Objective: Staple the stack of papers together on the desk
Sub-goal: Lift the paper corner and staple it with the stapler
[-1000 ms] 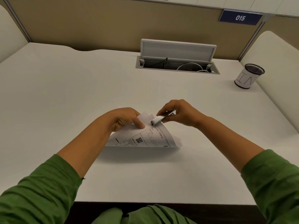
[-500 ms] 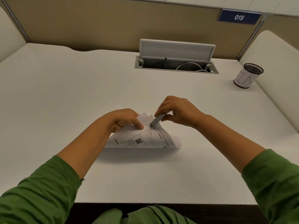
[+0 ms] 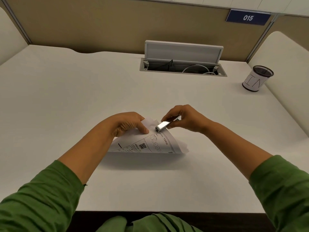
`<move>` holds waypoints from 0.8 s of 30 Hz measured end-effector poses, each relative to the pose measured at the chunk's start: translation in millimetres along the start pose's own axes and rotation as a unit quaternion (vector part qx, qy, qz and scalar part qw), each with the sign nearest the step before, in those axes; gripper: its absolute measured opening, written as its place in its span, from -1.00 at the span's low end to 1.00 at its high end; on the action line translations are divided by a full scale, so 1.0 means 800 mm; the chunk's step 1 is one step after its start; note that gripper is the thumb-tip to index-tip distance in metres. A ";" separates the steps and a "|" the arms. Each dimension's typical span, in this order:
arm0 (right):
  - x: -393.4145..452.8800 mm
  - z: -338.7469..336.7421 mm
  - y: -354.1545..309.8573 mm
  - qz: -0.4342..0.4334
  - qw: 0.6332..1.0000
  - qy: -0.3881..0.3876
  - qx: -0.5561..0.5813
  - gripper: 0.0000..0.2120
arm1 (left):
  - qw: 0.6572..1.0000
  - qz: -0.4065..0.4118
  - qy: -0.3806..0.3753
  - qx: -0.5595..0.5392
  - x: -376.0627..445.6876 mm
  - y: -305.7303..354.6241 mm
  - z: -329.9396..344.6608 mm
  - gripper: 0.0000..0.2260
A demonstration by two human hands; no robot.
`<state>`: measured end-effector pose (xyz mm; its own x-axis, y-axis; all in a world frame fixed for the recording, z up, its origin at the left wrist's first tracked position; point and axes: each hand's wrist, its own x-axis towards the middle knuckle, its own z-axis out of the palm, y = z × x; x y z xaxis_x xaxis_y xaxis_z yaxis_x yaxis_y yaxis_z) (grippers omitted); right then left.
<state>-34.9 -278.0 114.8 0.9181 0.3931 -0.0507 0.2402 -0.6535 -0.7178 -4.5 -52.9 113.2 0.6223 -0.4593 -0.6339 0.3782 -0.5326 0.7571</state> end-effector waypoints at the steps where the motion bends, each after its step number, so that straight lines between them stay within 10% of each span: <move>1: 0.000 0.000 0.001 0.005 1.000 -0.004 0.010 -0.71 | 1.000 0.000 -0.001 -0.001 0.000 0.000 0.000 -0.89; 24: 0.012 0.007 0.021 0.035 0.999 0.012 0.004 -0.72 | 0.996 -0.034 -0.020 -0.083 0.023 -0.018 0.002 -0.88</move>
<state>-23.4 -281.5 98.2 0.9397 0.3312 -0.0848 0.1728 -0.6742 -0.7180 0.3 -54.9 90.7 0.5648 -0.4558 -0.6879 0.5285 -0.4404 0.7258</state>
